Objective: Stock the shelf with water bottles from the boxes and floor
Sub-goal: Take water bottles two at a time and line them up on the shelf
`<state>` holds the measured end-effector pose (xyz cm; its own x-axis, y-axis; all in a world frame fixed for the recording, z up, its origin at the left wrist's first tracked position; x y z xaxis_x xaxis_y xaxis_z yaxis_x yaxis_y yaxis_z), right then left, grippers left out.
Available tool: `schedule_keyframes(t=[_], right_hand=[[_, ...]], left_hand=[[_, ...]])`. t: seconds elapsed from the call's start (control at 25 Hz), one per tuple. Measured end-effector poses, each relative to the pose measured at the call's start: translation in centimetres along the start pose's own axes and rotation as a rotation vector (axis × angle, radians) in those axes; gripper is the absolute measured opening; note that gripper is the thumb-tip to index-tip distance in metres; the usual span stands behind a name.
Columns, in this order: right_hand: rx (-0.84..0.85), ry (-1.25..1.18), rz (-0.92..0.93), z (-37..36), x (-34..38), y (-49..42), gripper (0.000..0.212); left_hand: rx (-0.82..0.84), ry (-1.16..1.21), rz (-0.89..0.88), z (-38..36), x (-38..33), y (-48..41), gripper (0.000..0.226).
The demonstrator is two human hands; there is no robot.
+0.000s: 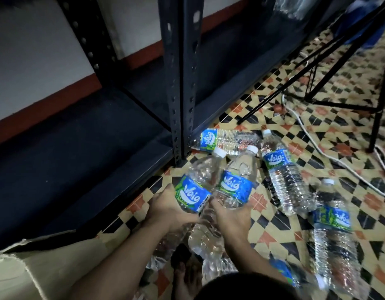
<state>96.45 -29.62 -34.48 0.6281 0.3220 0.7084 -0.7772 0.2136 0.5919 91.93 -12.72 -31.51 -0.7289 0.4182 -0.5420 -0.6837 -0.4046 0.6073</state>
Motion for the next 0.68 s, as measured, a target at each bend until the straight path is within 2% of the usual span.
schedule_keyframes(t=[0.16,0.28,0.44,0.56,0.68], right_hand=[[0.030,-0.109,0.121,4.3,3.7,2.9,0.112],[0.075,-0.175,0.327,7.2,7.5,6.3,0.110],[0.158,-0.256,0.520,9.2,12.9,10.5,0.125],[0.154,-0.288,0.682,10.5,17.1,14.4,0.105],[0.249,-0.363,0.832,11.8,21.0,18.6,0.084]], left_hand=[[-0.152,-0.051,-0.204,4.1,-5.8,4.6,0.070],[-0.258,-0.008,-0.323,8.0,-9.5,8.4,0.070],[-0.398,0.107,-0.451,12.7,-13.1,14.4,0.069],[-0.549,0.181,-0.538,16.2,-14.8,19.7,0.065],[-0.670,0.273,-0.623,19.4,-15.5,25.0,0.062]])
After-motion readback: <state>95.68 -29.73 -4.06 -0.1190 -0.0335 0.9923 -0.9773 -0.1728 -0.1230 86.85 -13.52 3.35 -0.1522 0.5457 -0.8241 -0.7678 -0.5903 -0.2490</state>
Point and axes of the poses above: each hand's wrist, its own y-axis away from the middle knuckle, its own z-axis out of the back of the hand, x = y × z, the point moved 3 cm from there along -y, towards the middle knuckle, and after that the axes turned 4 degrees about x, right-handed, at the moved point
